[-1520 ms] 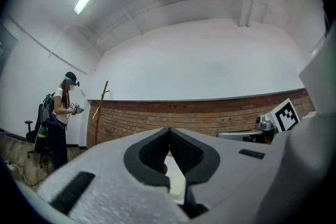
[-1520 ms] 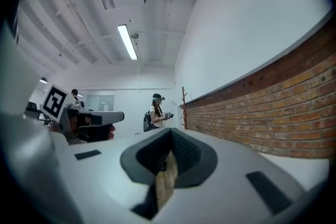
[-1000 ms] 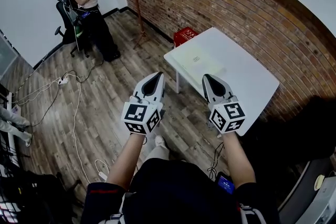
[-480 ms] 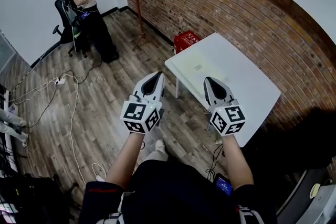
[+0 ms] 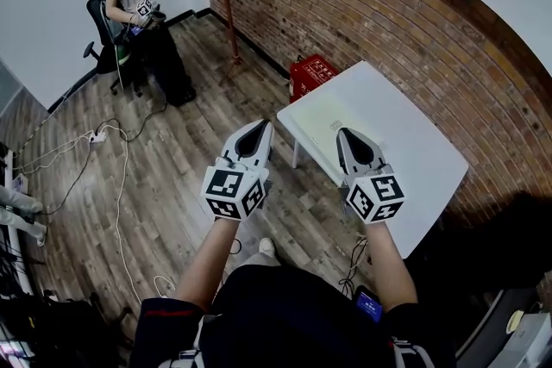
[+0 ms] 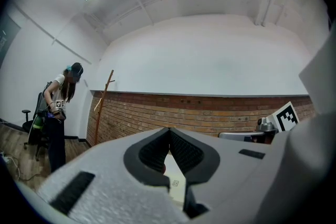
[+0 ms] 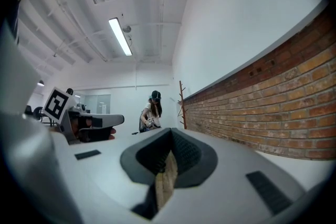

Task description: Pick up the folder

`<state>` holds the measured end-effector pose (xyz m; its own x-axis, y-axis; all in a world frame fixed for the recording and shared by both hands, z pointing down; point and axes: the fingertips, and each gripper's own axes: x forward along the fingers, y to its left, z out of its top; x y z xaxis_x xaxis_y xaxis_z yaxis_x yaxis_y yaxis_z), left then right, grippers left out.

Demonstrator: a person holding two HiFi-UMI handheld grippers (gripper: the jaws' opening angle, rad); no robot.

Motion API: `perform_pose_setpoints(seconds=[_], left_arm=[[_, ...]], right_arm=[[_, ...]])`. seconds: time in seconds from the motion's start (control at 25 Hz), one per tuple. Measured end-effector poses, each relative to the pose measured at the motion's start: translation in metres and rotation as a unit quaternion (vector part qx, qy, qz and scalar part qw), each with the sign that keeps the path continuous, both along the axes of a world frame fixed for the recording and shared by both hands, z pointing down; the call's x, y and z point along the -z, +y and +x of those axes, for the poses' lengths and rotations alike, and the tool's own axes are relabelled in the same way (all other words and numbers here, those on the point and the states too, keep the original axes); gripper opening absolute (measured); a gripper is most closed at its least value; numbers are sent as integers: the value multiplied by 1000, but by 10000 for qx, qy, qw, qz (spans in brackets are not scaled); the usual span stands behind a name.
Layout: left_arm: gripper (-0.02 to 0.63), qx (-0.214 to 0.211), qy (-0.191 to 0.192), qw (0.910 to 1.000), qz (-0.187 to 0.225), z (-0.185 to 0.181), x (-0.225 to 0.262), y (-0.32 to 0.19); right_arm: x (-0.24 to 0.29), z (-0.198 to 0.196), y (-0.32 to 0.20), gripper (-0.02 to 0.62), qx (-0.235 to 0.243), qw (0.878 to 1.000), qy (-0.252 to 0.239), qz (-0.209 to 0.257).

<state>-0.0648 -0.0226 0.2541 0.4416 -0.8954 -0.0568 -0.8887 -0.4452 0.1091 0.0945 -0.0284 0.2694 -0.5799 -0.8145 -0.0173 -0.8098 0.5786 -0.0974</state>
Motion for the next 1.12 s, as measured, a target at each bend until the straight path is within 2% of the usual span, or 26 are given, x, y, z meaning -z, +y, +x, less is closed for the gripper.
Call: perform_pose_setpoints(seconds=[0.52, 0.8, 1.12], left_arm=[[18, -249, -40, 9997, -43, -40, 0, -68], [18, -514, 22, 9986, -135, -47, -6, -94], [18, -473, 143, 9984, -268, -66, -17, -110]], right_arm=[[4, -50, -64, 28, -135, 9997, 184, 18], [-2, -56, -86, 28, -330, 9991, 252, -74], [-12, -59, -97, 29, -474, 9982, 329, -167]])
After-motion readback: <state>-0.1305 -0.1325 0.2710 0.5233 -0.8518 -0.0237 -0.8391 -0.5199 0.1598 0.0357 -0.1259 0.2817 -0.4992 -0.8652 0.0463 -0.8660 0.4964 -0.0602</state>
